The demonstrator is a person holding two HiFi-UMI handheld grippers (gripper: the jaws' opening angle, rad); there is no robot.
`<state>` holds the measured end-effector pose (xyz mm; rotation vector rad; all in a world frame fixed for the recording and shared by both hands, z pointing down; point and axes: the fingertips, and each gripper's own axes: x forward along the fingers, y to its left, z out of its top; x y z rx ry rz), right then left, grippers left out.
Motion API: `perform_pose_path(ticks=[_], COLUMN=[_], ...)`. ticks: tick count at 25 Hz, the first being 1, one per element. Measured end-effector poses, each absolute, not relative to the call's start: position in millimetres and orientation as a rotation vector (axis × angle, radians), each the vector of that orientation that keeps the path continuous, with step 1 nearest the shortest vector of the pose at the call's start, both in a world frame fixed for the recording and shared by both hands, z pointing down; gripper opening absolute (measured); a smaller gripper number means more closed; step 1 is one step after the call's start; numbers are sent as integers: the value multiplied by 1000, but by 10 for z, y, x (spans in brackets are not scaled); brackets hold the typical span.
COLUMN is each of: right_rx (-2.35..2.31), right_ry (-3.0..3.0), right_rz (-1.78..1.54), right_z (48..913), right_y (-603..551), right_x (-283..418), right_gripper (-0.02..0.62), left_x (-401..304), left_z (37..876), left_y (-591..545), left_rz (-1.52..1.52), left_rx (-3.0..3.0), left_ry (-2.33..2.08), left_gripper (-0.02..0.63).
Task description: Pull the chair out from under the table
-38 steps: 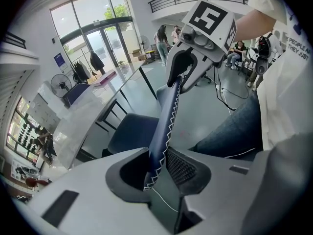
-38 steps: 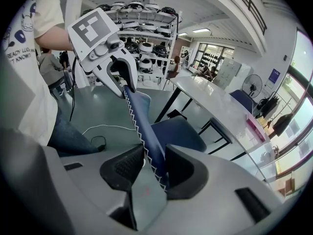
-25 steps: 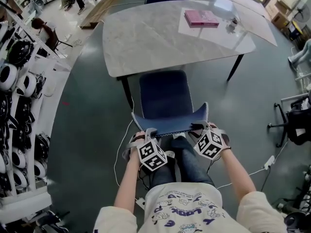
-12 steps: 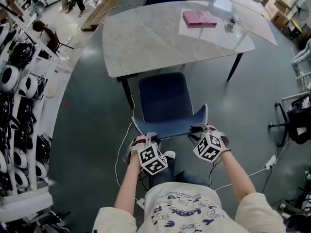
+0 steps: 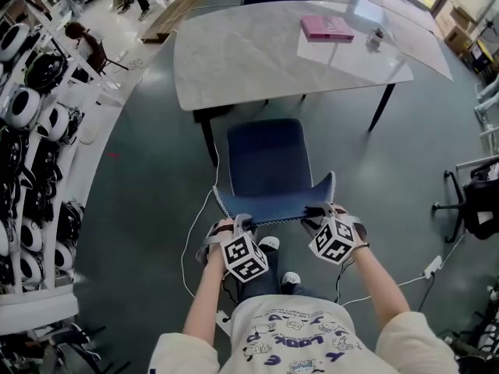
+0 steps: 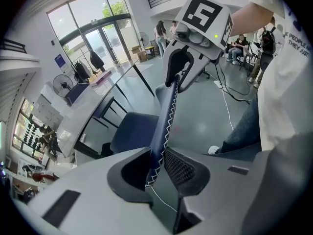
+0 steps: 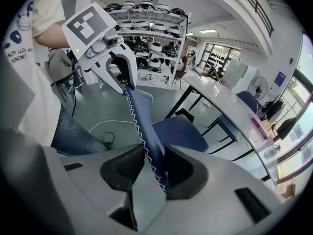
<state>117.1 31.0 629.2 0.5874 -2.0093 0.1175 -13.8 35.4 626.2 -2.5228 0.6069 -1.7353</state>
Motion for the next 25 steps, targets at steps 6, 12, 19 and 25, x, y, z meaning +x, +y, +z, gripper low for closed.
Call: perform_pose_path(ticks=[6, 12, 19, 25], right_rx=[558, 539, 514, 497], right_ry=[-2019, -2018, -2024, -2031], right_rz=[108, 97, 89, 86], right_z=[6327, 6341, 6340, 6355], right_y=[557, 813, 1094, 1312], right_x=[1189, 1240, 1255, 1276], right_gripper=[132, 132, 127, 125], left_x=[-118, -69, -53, -23], left_z=[6301, 6302, 6304, 6299], left_y=[609, 881, 1153, 1350], left_rz=[-1758, -1765, -1775, -1777], left_rx=[-2512, -2512, -2503, -2501], left_ry=[619, 645, 671, 687], left_gripper=[100, 98, 98, 100])
